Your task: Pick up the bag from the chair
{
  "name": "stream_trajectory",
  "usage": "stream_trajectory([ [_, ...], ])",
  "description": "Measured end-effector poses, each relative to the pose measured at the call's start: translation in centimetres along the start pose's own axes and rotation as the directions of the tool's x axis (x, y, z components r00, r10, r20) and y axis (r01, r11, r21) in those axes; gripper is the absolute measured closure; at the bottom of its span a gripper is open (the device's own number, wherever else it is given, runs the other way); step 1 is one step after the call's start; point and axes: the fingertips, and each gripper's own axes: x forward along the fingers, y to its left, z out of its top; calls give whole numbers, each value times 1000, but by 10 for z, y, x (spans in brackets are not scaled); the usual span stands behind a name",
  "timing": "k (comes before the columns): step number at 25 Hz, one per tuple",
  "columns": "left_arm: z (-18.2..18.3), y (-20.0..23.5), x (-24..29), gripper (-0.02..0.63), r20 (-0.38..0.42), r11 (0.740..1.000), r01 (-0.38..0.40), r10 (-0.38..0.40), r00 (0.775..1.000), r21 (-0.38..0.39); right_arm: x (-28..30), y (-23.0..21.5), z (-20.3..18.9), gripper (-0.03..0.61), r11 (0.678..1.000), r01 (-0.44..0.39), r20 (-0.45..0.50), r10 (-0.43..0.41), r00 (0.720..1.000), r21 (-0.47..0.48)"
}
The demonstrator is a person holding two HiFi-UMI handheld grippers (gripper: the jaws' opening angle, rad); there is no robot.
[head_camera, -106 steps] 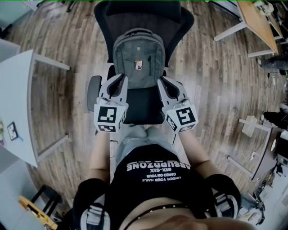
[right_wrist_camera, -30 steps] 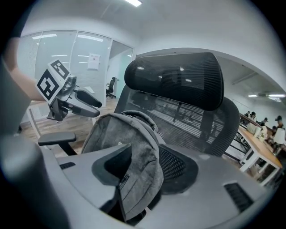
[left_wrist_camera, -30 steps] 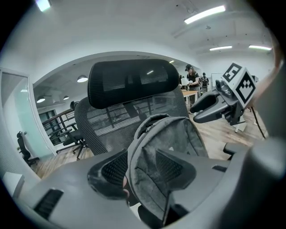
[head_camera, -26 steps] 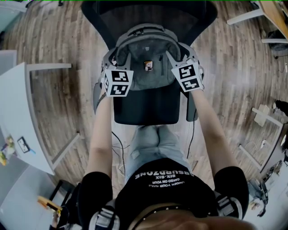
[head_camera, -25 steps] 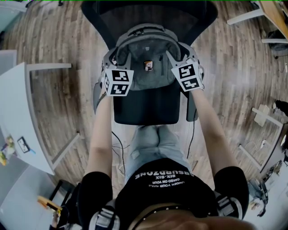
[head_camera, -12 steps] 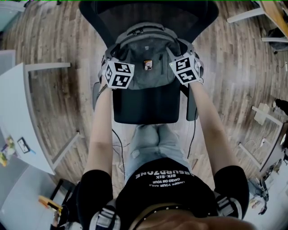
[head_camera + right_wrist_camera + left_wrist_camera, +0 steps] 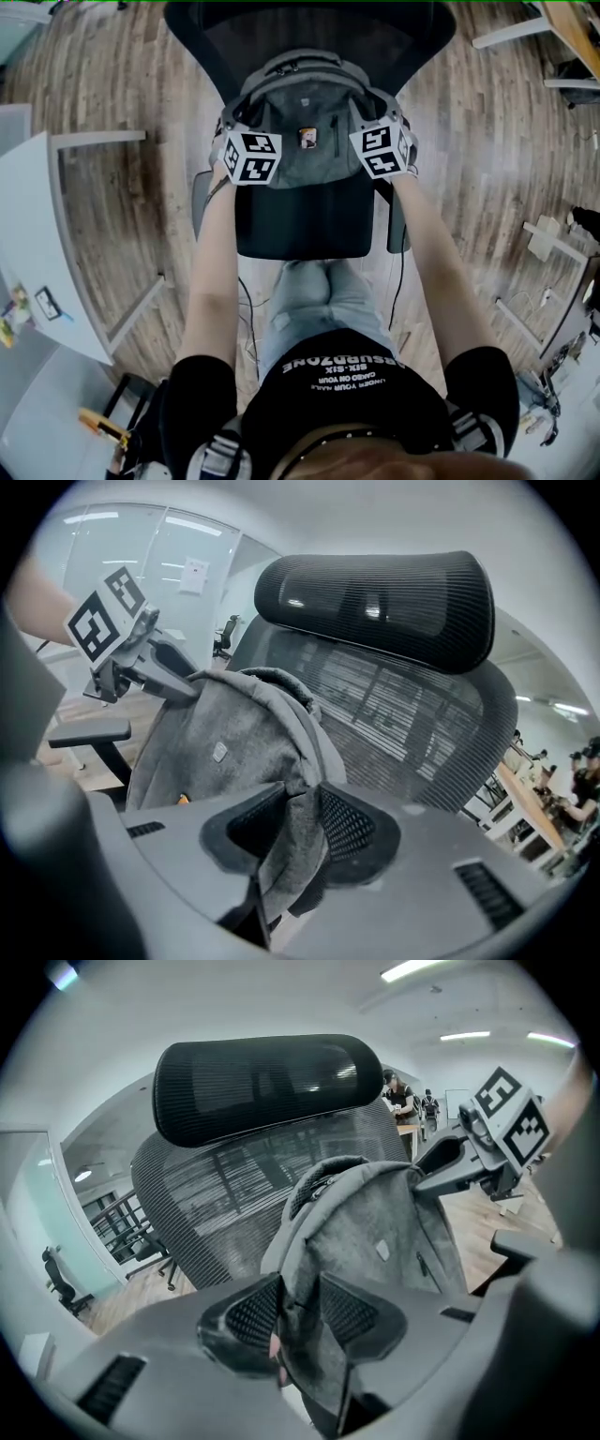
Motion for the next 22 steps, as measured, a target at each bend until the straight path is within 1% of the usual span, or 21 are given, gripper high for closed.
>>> stream_trajectory([
  [3,0,0,-2,480,2,1000,-1,1,1000,-22,-1,0,1,456,1000,2,4,-2,1000,20],
  [7,-2,-3,-8,493,4,998,-3,4,1000,-66,-7,3,-2,462,998,15,37,-17,999,68],
  [11,-3,-9,-14,500,4,997,-21,21,1000,-78,-13,4,-7,466,992,29,53,-35,998,120],
  [15,-7,-13,-22,506,9,992,-18,19,1000,-121,-20,9,-8,468,994,50,63,-57,996,102],
  [18,-10,-15,-30,509,17,988,-4,7,1000,-152,-27,14,-9,471,993,42,67,-49,997,107],
  [22,-12,-20,-39,514,24,985,10,-6,1000,-175,-36,17,-12,476,991,28,65,-37,997,129],
])
